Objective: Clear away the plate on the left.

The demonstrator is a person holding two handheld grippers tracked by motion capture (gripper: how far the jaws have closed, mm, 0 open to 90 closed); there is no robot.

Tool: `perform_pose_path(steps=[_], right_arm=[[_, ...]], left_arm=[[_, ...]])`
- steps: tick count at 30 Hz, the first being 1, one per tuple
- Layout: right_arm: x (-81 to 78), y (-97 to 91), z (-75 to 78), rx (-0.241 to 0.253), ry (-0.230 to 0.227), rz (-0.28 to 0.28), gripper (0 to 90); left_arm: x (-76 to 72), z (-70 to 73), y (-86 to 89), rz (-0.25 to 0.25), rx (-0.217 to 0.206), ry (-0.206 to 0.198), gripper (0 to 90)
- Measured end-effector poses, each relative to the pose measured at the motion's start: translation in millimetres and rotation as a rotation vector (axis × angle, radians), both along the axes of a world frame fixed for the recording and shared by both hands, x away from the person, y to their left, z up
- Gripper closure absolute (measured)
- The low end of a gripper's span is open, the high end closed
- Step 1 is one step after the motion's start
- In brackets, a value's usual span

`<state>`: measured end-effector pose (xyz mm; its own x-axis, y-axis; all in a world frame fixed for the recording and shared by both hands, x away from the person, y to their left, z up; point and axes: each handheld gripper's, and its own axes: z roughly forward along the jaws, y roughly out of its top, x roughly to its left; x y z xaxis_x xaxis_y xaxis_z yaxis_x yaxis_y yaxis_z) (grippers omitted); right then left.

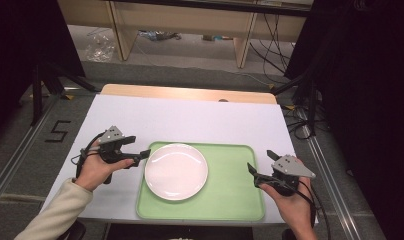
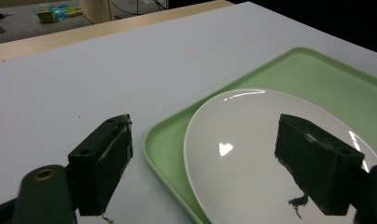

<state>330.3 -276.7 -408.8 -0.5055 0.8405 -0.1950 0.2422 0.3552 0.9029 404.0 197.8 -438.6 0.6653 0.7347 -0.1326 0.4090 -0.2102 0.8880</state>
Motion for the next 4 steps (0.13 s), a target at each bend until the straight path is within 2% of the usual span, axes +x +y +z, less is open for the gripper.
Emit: perform_pose_path(steps=[4], right_arm=[[-0.1,0.0,0.0,0.01,0.026,0.001,24.8]], left_arm=[[0.4,-2.5,-1.5,-0.004,-0.001,0.013,18.6]])
